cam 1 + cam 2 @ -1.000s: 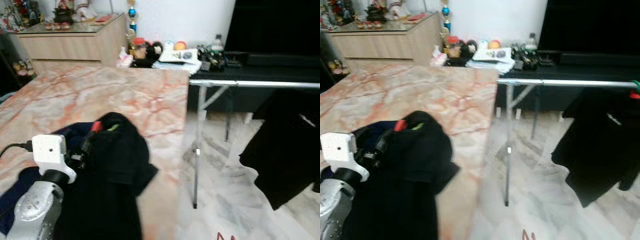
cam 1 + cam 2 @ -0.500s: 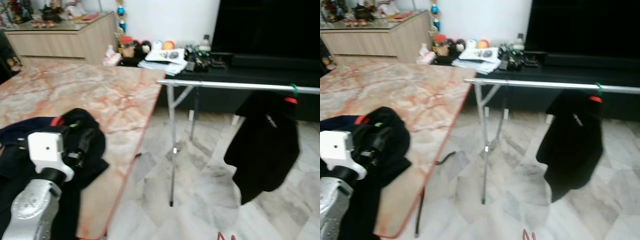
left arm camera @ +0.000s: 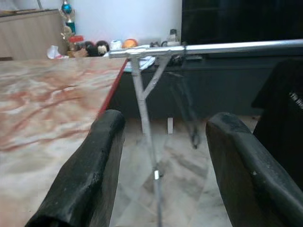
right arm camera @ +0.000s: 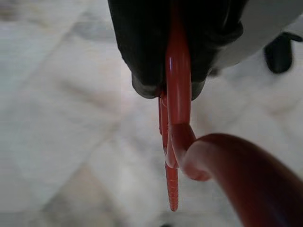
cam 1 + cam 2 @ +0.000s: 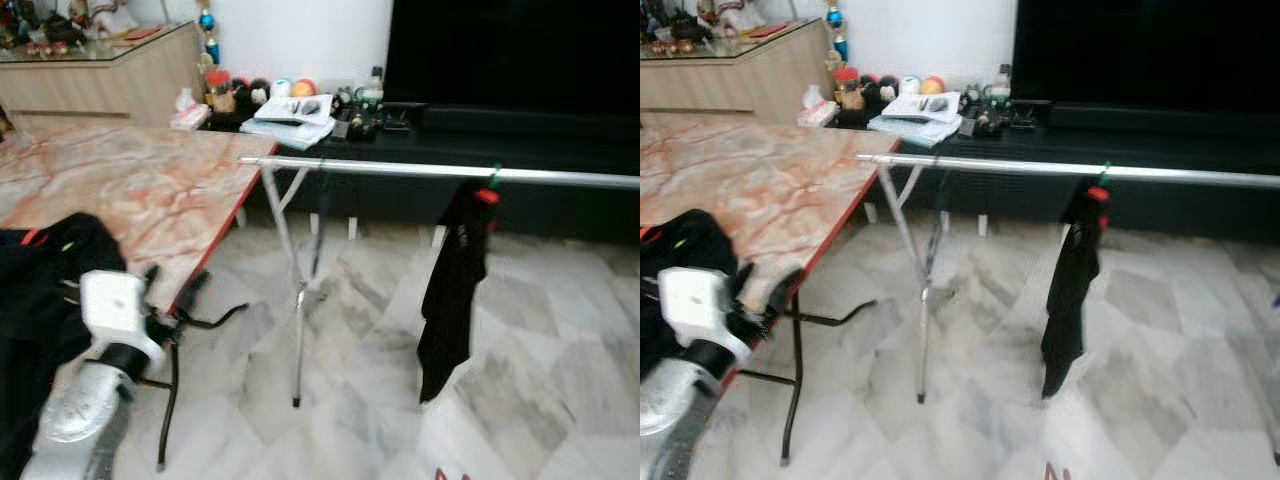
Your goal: Hang hanger
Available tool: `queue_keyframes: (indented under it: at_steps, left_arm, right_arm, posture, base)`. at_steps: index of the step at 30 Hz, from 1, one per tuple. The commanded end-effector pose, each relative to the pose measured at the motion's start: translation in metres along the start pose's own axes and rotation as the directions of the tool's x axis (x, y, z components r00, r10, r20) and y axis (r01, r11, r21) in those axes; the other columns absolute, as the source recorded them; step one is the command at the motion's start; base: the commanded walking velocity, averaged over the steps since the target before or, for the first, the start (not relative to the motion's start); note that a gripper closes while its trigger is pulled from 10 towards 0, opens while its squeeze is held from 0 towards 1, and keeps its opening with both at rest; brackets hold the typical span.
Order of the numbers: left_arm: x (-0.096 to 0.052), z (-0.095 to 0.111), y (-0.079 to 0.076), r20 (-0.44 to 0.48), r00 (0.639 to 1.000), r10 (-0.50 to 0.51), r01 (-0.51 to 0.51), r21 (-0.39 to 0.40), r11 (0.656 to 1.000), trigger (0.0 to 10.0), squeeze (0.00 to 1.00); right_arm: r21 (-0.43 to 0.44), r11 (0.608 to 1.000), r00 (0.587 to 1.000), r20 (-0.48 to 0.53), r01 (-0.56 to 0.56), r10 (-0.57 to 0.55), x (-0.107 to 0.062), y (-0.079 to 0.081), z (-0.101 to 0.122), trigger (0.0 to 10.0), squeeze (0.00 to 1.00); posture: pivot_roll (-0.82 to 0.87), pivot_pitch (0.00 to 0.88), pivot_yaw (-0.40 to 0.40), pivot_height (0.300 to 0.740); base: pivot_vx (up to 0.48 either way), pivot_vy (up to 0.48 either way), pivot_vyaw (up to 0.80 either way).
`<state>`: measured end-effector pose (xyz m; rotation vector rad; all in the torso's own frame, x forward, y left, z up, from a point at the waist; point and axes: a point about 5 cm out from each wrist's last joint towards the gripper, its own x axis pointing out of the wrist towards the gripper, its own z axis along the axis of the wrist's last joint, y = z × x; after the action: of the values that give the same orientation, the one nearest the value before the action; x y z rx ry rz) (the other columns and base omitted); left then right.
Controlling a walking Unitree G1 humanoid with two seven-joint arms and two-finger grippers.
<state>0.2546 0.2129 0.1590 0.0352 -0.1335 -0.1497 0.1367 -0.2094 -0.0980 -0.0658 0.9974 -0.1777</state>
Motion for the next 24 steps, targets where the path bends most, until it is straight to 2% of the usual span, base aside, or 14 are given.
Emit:
queue_keyframes:
  at_steps: [1,5,9,10,13,14,15,16,17,18,20,21,22,24]
  left_arm:
    - [-0.008,-0.021,0.011,-0.099,0.995,0.022,-0.020,0.017,1.000,10.0,0.00]
    - [-0.018,-0.052,0.009,-0.239,0.971,-0.028,0.026,-0.008,1.000,10.0,0.00]
    - [-0.034,-0.092,0.010,-0.394,0.918,-0.035,0.030,-0.020,0.999,10.0,0.00]
    - [-0.044,-0.116,0.014,-0.473,0.881,-0.022,0.013,-0.022,1.000,10.0,0.00]
    - [-0.067,-0.156,0.021,-0.611,0.791,0.025,-0.058,-0.034,0.998,10.0,0.00]
    - [-0.077,-0.170,0.019,-0.668,0.744,0.024,-0.062,-0.033,0.998,10.0,0.00]
    - [-0.084,-0.178,0.017,-0.701,0.713,0.020,-0.063,-0.036,0.997,10.0,0.00]
    - [-0.084,-0.178,0.017,-0.701,0.713,0.020,-0.063,-0.036,0.997,10.0,0.00]
    - [-0.099,-0.193,0.012,-0.761,0.649,0.021,-0.077,-0.038,0.996,10.0,0.00]
    - [-0.109,-0.201,0.010,-0.799,0.600,0.031,-0.093,-0.031,0.995,10.0,0.00]
    - [-0.120,-0.209,0.008,-0.835,0.548,0.042,-0.107,-0.020,0.994,10.0,0.00]
    - [-0.136,-0.218,0.006,-0.872,0.487,0.056,-0.175,-0.034,0.984,10.0,0.00]
    - [-0.144,-0.222,0.003,-0.892,0.449,0.051,-0.188,-0.038,0.982,10.0,0.00]
    - [-0.154,-0.228,0.000,-0.915,0.399,0.064,-0.193,-0.016,0.981,10.0,0.00]
  right_arm:
    - [0.005,1.000,1.000,0.000,-0.018,0.018,0.000,0.008,0.000,10.0,0.00]
    - [0.001,1.000,1.000,0.000,-0.018,0.018,0.000,0.008,0.000,10.0,0.00]
    - [0.000,1.000,1.000,0.001,-0.017,0.017,0.000,0.008,0.000,10.0,0.00]
    - [-0.002,1.000,1.000,0.002,-0.016,0.016,0.000,0.008,0.000,10.0,0.00]
    - [-0.007,1.000,1.000,0.006,-0.015,0.015,0.000,0.007,0.001,10.0,0.00]
    - [-0.010,1.000,1.000,0.007,-0.014,0.014,0.000,0.007,0.001,10.0,0.00]
    - [-0.013,1.000,1.000,0.009,-0.013,0.014,0.000,0.007,0.001,10.0,0.00]
    - [-0.013,1.000,1.000,0.009,-0.013,0.014,0.000,0.007,0.001,10.0,0.00]
    - [-0.018,1.000,1.000,0.011,-0.011,0.011,0.000,0.006,0.002,10.0,0.00]
    - [-0.020,1.000,1.000,0.013,-0.009,0.010,0.000,0.006,0.002,10.0,0.00]
    - [-0.022,1.000,1.000,0.014,-0.008,0.008,0.000,0.005,0.002,10.0,0.00]
    - [-0.022,1.000,1.000,0.019,-0.001,0.001,0.000,0.004,0.003,10.0,0.00]
    - [-0.023,1.000,1.000,0.021,0.003,-0.002,0.001,0.004,0.004,10.0,0.00]
    - [-0.030,1.000,1.000,0.024,0.006,-0.006,0.001,0.002,0.005,10.0,0.00]
  posture:
    - [0.12,0.055,0.062,0.740]
    - [0.12,0.055,0.059,0.740]
    - [0.11,0.055,0.059,0.740]
    - [0.11,0.053,0.055,0.740]
    - [0.09,0.046,0.051,0.740]
    - [0.09,0.043,0.049,0.740]
    - [0.09,0.043,0.049,0.740]
    - [0.09,0.043,0.049,0.740]
    - [0.08,0.033,0.046,0.740]
    - [0.08,0.029,0.044,0.740]
    - [0.08,0.027,0.045,0.740]
    - [0.06,0.019,0.046,0.740]
    - [0.06,0.015,0.045,0.740]
    - [0.06,0.005,0.042,0.740]
  base:
    - [0.000,0.000,0.00]
    - [0.000,0.000,0.00]
    - [0.000,0.000,0.00]
    - [0.000,0.000,0.00]
    - [0.000,0.000,0.00]
    - [0.000,0.000,0.00]
    - [0.000,0.000,0.00]
    - [0.000,0.000,0.00]
    - [0.000,0.000,0.00]
    - [0.000,0.000,0.00]
    - [0.000,0.000,0.00]
    - [0.000,0.000,0.00]
    - [0.000,0.000,0.00]
    - [0.000,0.000,0.00]
